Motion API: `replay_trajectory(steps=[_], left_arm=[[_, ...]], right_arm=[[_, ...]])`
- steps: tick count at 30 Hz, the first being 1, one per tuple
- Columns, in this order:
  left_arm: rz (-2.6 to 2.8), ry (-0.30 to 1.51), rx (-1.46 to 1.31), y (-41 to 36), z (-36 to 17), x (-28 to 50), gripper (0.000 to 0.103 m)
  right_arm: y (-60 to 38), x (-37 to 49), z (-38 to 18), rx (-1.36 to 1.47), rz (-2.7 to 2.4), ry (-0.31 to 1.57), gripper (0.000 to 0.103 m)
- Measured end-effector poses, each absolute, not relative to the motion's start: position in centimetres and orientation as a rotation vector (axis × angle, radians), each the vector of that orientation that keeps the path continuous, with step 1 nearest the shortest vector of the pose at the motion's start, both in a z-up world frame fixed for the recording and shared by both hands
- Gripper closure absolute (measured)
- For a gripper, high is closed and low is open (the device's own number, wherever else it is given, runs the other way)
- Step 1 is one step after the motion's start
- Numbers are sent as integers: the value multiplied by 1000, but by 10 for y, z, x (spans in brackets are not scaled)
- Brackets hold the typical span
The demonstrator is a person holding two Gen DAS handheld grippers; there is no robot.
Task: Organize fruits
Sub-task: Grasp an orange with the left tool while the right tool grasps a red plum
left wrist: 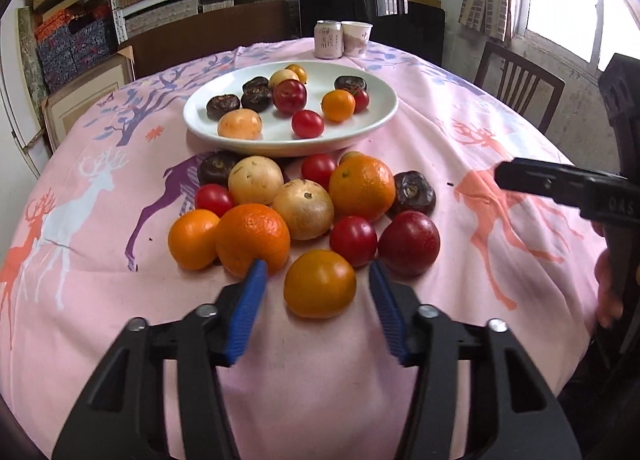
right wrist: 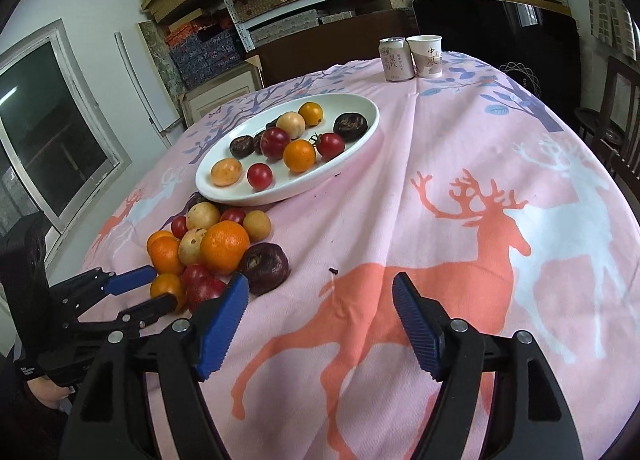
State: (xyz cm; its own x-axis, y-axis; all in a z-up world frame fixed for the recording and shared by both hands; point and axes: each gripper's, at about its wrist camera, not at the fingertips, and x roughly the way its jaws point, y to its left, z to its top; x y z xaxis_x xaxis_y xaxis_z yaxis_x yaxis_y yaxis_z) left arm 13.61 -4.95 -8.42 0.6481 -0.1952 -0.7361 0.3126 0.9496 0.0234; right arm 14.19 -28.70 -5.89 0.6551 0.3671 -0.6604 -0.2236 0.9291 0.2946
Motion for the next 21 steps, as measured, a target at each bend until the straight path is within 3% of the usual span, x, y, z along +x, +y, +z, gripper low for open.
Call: replay_trajectory(steps=[8,9,12,16,21], left_arm=[[-299,848,167,-52,-92,135,65],[-298,880,172,-53,-98,138,59],[-282,877,133,-47,-98,139,58],[-288,875,123,-46,-98,139,66],[-278,872,130,-48,-98,141,66]], right_arm=[[-254,122,-56,65,414,782,28],[-249,119,-54,43,423,773,28],[-239,112,-50,6,433,750,28],[-237,109,-48,-6,430,742,28],[-237,109,-50,-6,429,749,28]])
